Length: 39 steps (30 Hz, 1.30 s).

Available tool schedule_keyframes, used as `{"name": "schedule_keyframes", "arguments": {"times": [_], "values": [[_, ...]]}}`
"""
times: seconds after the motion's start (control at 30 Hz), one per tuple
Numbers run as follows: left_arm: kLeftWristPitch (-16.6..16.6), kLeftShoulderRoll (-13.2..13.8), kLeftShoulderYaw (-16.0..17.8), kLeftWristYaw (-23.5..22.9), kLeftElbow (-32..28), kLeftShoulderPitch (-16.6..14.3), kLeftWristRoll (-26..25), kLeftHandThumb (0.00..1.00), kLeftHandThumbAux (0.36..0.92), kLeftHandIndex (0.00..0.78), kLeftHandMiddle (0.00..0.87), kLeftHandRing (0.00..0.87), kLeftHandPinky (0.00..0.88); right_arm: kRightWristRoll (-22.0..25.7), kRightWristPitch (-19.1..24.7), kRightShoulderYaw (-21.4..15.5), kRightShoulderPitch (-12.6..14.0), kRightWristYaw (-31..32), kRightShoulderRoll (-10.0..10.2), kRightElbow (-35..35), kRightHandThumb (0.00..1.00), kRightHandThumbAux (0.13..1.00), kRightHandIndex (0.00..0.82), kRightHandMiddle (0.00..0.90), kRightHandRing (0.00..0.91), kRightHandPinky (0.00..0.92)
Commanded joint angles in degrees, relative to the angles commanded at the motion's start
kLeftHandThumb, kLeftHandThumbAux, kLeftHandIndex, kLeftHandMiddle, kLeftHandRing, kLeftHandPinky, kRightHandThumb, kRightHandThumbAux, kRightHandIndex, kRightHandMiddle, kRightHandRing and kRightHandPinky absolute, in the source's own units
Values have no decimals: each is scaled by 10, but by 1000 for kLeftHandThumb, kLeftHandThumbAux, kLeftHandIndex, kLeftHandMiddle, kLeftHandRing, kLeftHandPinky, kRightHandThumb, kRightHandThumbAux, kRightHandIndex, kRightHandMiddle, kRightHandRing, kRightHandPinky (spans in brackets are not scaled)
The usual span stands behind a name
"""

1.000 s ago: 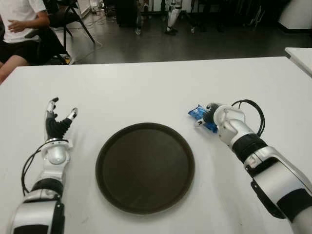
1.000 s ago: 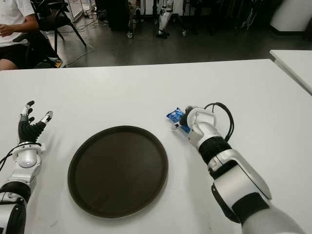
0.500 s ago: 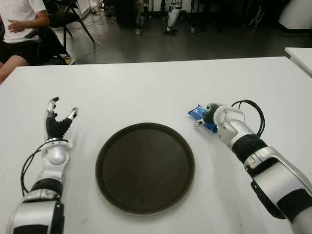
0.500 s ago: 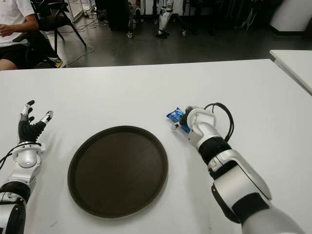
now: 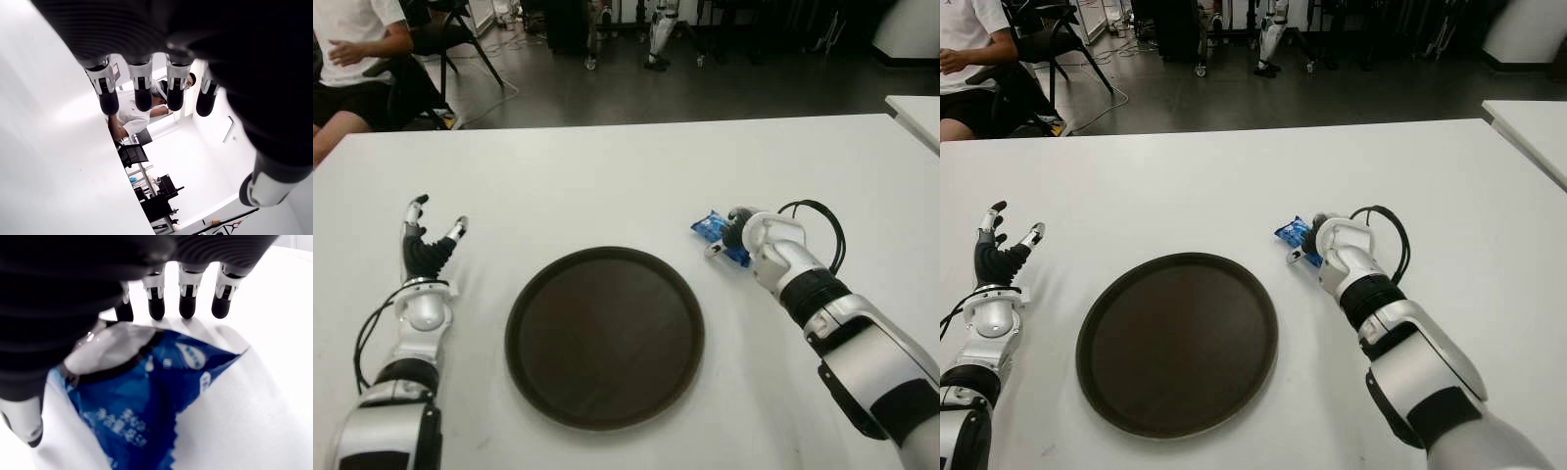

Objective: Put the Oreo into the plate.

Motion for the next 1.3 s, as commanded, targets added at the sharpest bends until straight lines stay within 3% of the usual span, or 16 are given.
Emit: {"name": "schedule_keyframes", "arguments": {"times": [0.17,0.43,0.57,0.9,1.3], "values": [[3,2,-3,2,-1,1,5,0,630,1,1,0,0,-6,-9,8,1,3,-5,-2,0,583,99,107,54,0],[7,3,-9,10,-3,1,14,0,599,5,0,0,0,-20,-42,21,5,-31,-12,11,0,681,129,154,118,33],[7,2,-6,3,-2,0,7,0,615,0,0,0,0,-23,-50,17,9,-64,-11,14,0,717,155,179,157,100],[7,-1,3,-12,0,0,-8,0,646,3,8,0,0,-10,-49,-11,15,-122,-2,13,6,828,211,171,161,164],[8,3,-3,-5,0,-1,3,0,590,0,5,0,0,-6,-45,-31,15,-141,8,22,0,916,110,108,112,87]]}}
